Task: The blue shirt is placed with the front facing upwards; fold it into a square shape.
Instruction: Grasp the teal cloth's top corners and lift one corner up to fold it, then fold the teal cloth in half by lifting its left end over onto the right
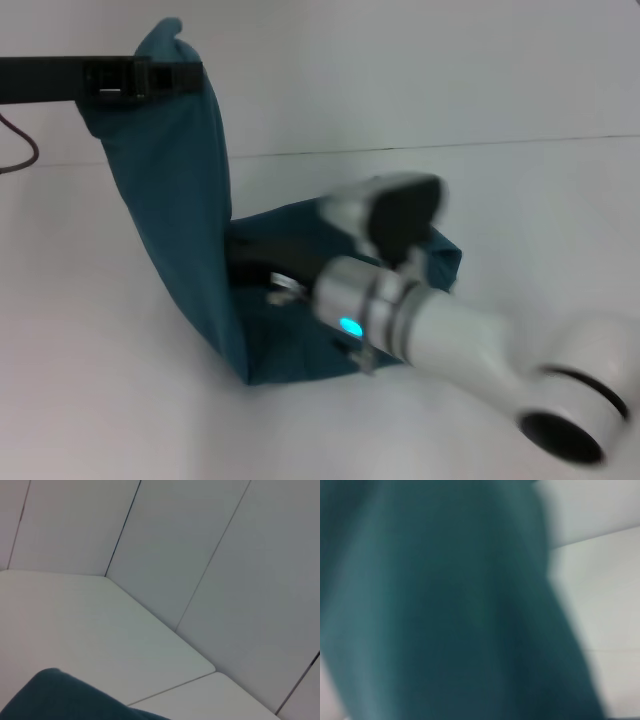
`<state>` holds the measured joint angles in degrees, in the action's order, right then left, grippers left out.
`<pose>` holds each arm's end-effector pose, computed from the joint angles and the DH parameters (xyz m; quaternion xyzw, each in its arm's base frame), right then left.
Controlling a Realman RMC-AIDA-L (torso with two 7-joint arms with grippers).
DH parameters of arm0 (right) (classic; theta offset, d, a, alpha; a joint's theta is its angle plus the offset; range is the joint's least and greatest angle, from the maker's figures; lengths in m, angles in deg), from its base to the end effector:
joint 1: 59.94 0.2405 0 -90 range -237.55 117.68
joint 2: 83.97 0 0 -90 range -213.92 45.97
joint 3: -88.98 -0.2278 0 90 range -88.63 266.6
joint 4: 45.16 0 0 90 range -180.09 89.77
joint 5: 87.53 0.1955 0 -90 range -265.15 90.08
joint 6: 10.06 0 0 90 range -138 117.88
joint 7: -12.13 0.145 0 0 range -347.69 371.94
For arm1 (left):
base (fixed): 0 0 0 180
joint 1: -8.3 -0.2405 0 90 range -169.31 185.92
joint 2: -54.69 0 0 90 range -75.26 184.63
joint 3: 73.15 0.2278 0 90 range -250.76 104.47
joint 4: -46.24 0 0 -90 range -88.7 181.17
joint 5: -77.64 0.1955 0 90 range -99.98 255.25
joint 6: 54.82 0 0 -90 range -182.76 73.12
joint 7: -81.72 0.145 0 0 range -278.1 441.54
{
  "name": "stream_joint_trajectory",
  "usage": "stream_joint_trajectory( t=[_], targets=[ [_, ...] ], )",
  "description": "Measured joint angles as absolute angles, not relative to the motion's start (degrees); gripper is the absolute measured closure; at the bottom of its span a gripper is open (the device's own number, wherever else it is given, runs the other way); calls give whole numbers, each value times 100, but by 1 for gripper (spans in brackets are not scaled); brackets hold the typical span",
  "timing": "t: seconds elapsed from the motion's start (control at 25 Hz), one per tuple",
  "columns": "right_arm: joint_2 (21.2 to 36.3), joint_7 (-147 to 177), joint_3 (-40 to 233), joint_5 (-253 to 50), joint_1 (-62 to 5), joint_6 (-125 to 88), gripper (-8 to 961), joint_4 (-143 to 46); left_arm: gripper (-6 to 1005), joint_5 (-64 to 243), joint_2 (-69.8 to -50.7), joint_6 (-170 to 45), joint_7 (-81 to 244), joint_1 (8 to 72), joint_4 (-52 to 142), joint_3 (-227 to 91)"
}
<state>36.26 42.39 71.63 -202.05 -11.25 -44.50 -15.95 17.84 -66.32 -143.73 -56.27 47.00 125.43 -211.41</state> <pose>0.1319 0.3409 -0.1364 -0.8306 0.3830 0.3042 0.2663 -0.1121 0.3641 0.1114 -0.8795 -0.3540 -0.2470 0.2002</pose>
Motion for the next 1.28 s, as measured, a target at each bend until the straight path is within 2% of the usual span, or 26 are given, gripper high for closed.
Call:
stream_joint_trajectory(
  t=[0.04,0.12,0.28,0.92,1.16,1.28],
  targets=[
    [3626,4239,7163,-20205,-1125,-4450,954,-1595,934,1784,-6626,-14383,-5627,4689,12552,-21149],
    [3620,4147,6946,-20205,-1707,-4885,954,-1717,931,1784,-6622,-14399,-5626,4681,12568,-21166],
    [3629,4108,6895,-20205,-1798,-4819,954,-1825,927,1784,-6631,-14411,-5627,4671,12599,-21174],
    [3759,4155,7416,-20214,-169,-3365,953,-1517,909,1649,-6623,-14382,-5627,4754,12620,-21139],
    [3759,4148,7391,-20215,-24,-3350,953,-1468,903,1646,-6634,-14337,-5602,4819,12574,-21106],
    [3719,4117,7241,-20207,-215,-3401,953,-1505,899,1645,-6636,-14302,-5600,4793,12552,-21079]
  ],
)
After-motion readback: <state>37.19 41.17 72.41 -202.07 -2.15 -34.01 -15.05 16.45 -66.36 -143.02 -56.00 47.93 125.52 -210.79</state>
